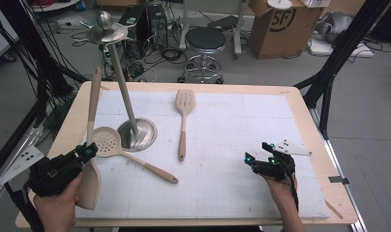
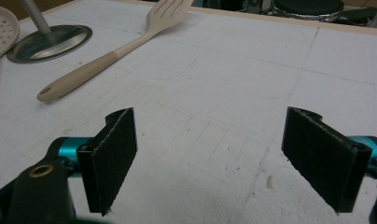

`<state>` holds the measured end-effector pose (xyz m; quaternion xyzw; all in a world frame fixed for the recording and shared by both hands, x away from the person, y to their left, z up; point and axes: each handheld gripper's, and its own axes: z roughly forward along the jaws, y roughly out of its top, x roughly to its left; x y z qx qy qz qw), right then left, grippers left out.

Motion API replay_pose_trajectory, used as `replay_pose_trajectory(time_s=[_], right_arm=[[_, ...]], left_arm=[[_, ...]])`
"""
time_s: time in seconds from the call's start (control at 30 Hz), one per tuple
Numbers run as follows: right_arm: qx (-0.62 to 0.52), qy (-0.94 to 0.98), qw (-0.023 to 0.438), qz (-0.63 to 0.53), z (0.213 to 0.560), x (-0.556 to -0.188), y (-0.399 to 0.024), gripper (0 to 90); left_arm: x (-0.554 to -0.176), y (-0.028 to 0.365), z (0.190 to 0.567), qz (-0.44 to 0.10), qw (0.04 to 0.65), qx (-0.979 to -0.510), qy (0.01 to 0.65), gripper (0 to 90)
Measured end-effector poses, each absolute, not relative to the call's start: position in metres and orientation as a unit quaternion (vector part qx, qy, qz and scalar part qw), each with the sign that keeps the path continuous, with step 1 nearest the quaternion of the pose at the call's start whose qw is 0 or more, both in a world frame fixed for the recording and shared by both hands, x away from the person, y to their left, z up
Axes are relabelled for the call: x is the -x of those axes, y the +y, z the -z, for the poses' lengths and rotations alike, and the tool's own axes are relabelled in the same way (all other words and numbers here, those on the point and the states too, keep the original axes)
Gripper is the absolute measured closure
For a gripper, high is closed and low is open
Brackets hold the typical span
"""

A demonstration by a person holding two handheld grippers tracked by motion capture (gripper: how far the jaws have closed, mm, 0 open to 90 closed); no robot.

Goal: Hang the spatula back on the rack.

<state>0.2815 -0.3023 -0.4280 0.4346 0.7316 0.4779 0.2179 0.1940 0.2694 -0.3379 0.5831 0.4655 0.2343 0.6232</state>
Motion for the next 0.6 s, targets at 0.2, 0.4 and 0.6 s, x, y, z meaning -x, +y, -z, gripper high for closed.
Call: replay_pose_trajectory(time_s=[0.2,0.4,0.6], right_arm=[[-0.435,0.733,0.217,-0.476,0.429,-0.282,-0.302,17.1],[-0.434,0.736,0.215,-0.473,0.43,-0.283,-0.301,17.1],[-0.435,0.736,0.215,-0.472,0.431,-0.283,-0.3,17.1]], left_arm=[[-0.197,0.273,0.328,-0.236,0.643,-0.573,0.45,77.7],[-0.201,0.275,0.322,-0.244,0.659,-0.556,0.443,77.7],[-0.206,0.277,0.32,-0.247,0.672,-0.546,0.434,77.7]])
